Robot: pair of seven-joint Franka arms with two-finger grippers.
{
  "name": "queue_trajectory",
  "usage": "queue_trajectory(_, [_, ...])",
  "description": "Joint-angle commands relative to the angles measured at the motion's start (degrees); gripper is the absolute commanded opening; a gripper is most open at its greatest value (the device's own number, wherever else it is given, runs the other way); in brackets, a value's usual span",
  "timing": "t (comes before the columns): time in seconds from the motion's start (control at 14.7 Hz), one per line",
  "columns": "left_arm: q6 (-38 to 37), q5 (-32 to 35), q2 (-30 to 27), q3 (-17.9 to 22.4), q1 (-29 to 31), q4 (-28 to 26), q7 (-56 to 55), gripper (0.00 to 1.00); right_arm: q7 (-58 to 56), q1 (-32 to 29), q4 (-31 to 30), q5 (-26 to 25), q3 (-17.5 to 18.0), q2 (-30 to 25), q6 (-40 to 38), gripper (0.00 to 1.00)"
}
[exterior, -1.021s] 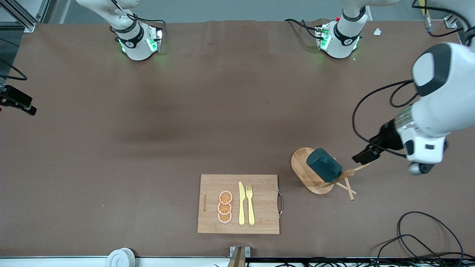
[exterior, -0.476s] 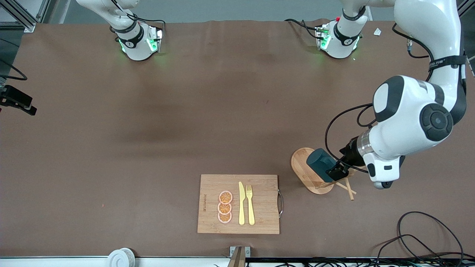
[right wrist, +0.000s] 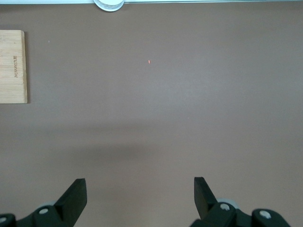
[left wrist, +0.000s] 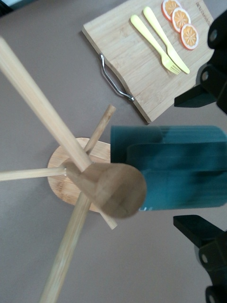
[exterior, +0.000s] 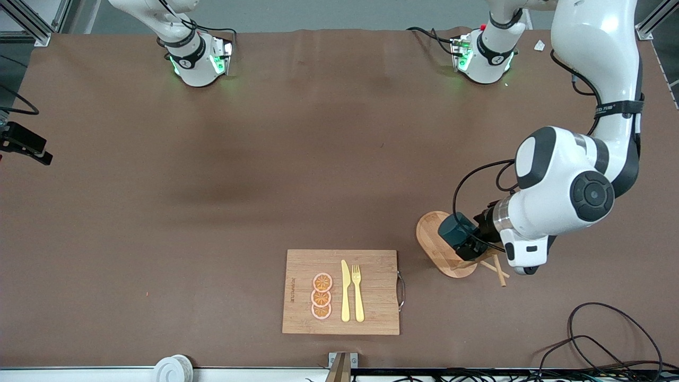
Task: Transfer cup from left to right arm and place
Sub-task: 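Close the left gripper around the teal mug body on the stand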
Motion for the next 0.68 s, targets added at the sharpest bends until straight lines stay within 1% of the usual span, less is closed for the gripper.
queue_trajectory(0.0, [-0.89, -1.43, 2.03, -0.17, -0.06, 1.66, -0.82, 1.0, -0.81, -0.64, -0.3, 0.15, 0.48, -0.48, -0.13, 1.0])
queue_trajectory(0.14, [-0.98, -4.67, 2.74, -0.09, 0.38, 1.57, -0.91, 1.0, -0.81, -0.64, -0.22, 0.15, 0.48, -0.48, -0.13, 1.0])
queue_trajectory(0.2, [-0.98, -5.12, 2.83, -0.09, 0.73, 1.57, -0.83, 1.0, -0.81, -0.64, -0.3, 0.15, 0.48, -0.48, -0.04, 1.0])
queue_trajectory(0.27, [-0.98, -5.13, 2.92, 0.0, 0.73, 1.4, -0.91, 0.98, -0.81, -0.64, -0.22, 0.15, 0.48, -0.48, -0.13, 1.0])
queue_trajectory(0.34, [-1.24, -5.04, 3.01, 0.0, 0.73, 1.39, -0.91, 0.87, -0.81, -0.64, -0.22, 0.15, 0.48, -0.48, -0.13, 1.0])
queue_trajectory(0.54, [-2.73, -5.04, 3.27, 0.09, 0.91, 1.39, -0.91, 0.46, -0.81, -0.64, -0.22, 0.15, 0.48, -0.48, -0.13, 1.0])
queue_trajectory(0.61, [-3.0, -5.13, 3.18, 0.18, 1.0, 1.39, -0.91, 0.37, -0.81, -0.64, -0.22, 0.15, 0.48, -0.48, -0.13, 1.0])
